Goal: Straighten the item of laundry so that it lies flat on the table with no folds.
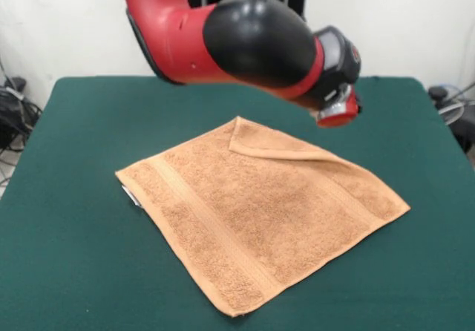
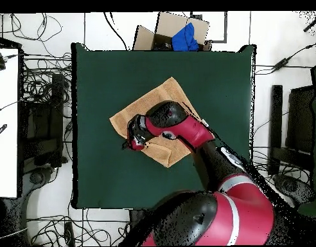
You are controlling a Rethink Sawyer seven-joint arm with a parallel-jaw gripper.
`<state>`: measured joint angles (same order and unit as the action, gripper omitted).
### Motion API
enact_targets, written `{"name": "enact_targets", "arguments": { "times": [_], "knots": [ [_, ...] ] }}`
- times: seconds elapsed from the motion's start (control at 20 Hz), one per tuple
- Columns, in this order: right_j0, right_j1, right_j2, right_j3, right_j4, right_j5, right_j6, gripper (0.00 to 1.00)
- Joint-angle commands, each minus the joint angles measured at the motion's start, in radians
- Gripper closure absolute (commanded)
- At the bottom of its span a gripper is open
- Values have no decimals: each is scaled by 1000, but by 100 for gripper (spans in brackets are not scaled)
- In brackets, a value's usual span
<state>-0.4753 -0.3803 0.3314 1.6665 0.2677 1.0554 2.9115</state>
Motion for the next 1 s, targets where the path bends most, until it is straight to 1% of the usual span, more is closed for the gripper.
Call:
{"name": "enact_targets", "arguments": {
  "times": [0.05, 0.25, 0.3, 0.35, 0.4, 0.7, 0.9, 1.0],
  "knots": [
    [-19, -61, 28, 115, -63, -54, -122, 100],
    [-8, -61, 2, 75, -118, -60, -114, 100],
    [8, -44, -32, 38, -175, -104, -117, 100],
    [18, -40, -44, 28, -200, -130, -110, 100],
    [44, -28, -83, 3, -263, -199, -93, 100],
    [134, 6, -199, -58, -462, -441, 29, 100],
    [191, 13, -254, -64, -490, -554, 111, 100],
    [217, 20, -285, -72, -483, -593, 135, 100]
  ]
}}
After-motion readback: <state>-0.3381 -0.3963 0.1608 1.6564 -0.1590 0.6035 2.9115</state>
